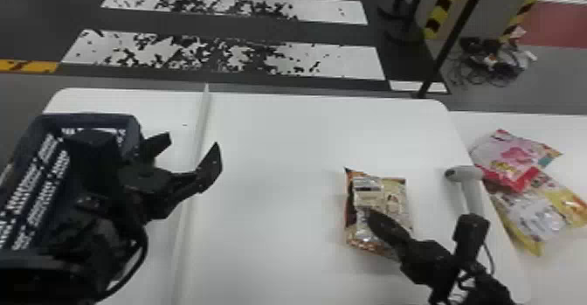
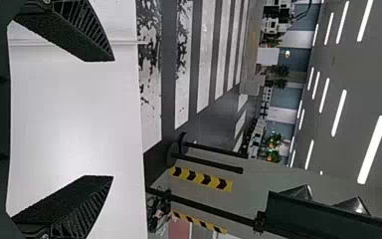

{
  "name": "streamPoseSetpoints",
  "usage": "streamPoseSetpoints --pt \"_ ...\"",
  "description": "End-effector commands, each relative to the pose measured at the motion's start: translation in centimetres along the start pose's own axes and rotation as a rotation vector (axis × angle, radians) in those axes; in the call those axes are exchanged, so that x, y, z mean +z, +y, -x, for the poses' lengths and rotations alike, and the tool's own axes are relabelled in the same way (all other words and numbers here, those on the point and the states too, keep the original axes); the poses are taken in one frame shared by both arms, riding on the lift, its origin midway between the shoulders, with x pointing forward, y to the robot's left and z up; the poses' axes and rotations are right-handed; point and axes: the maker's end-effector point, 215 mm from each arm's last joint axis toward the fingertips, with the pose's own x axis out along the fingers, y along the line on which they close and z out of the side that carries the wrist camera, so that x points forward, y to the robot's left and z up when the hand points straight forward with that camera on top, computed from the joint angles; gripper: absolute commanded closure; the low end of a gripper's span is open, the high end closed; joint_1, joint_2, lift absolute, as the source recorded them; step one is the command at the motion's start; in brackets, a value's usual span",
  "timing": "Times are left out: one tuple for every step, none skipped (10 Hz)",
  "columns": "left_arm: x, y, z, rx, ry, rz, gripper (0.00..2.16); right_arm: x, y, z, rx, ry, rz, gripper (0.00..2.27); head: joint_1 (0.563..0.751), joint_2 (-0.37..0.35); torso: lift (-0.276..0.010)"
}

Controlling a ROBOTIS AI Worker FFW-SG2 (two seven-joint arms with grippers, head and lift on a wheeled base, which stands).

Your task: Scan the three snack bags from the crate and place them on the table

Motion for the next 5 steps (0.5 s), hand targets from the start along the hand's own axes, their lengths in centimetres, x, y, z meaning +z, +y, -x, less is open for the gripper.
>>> streamPoseSetpoints --pt "0.1 0.0 0.0 0.004 -0.001 -0.001 0.02 0.1 -1.2 0.3 0.013 0.017 0.022 2.25 0.695 -0.110 -0.062" --pt "0.2 0.0 -0.2 0.010 -0.004 -0.001 0.02 0.7 -1.6 0.6 0.043 0.018 0.041 2.25 0.695 -0.114 -0.062" --pt "0.3 -0.3 -0.2 0.006 -0.005 -0.001 0.02 0.9 -1.9 1.2 0.065 0.022 0.040 2.25 0.695 -0.120 -0.062" --pt "0.2 -0.6 -0.3 0.002 -0.005 -0.001 0.02 0.3 -1.7 2.2 0.077 0.027 0.031 2.25 0.695 -0.130 -0.062" --pt "0.1 -0.7 -0.3 0.000 -0.005 -0.001 0.02 -0.4 -1.3 2.8 0.083 0.030 0.023 2.25 0.695 -0.142 -0.062"
